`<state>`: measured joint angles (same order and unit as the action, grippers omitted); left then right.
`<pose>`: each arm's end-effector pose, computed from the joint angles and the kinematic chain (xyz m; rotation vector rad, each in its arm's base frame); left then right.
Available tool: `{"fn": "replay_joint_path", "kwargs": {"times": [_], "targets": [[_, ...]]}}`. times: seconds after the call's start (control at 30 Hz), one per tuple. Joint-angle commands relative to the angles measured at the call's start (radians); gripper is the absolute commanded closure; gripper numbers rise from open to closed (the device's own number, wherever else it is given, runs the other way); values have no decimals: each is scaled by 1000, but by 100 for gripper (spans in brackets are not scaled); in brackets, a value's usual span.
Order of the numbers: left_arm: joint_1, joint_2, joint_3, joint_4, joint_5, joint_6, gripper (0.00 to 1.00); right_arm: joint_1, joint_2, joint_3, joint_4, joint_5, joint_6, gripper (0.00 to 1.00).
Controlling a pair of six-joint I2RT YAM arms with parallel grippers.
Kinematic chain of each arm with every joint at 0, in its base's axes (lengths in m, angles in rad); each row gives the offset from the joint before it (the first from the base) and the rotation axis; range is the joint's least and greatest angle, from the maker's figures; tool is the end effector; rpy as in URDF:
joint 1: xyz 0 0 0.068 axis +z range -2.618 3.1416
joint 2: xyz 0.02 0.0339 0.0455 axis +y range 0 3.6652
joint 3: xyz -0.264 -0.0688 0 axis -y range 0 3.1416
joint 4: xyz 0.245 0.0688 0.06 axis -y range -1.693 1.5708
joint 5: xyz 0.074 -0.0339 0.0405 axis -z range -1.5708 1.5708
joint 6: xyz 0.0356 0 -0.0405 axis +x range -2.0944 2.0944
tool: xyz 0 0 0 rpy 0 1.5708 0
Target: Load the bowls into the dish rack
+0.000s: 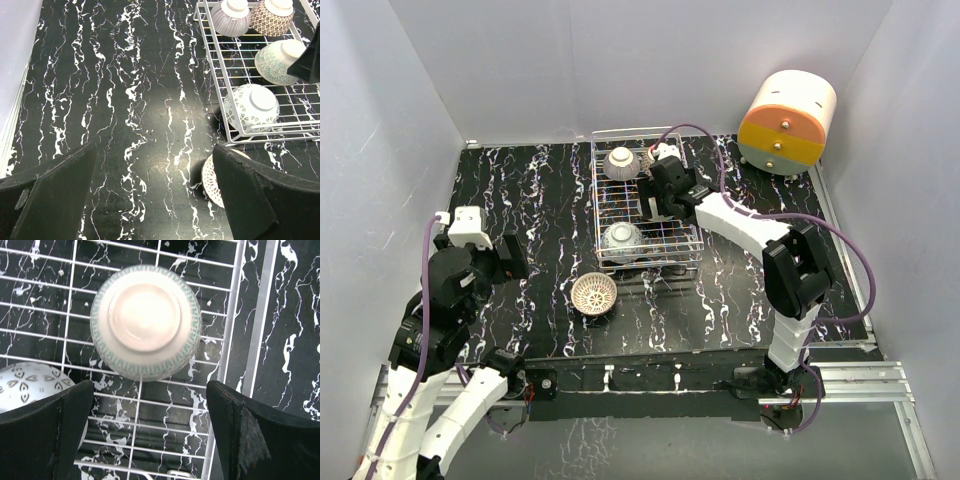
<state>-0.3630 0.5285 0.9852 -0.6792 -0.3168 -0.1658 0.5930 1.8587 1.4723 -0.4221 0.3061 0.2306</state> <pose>0.0887 -0.0218 0.3847 -0.0505 1.7824 -0.0966 0.3535 0.2253 0.2518 -0.2779 2.3156 0.0443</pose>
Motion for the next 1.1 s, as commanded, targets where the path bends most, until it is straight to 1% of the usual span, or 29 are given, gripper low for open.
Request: {"fn": "replay_joint_path", "kwargs": {"times": [0.0,0.13,0.37,0.57,0.83,1.07], "targets": [[-4,6,1,26,16,-3,3,2,-87,-29,63,-50,2,0],[-4,10,5,27,20,-7,3,2,-63,43,70,-51,-25,0],[-4,2,14,10,13,-10,3,-6,138,285,25,-33,-65,0],[-4,-3,20,0,-5,-2,3,-16,239,392,24,-10,-58,0],[-4,3,20,7,-4,5,3,-18,289,401,24,38,-56,0],[-4,-2,17,5,-5,6,3,-21,271,343,19,65,-47,0]]}}
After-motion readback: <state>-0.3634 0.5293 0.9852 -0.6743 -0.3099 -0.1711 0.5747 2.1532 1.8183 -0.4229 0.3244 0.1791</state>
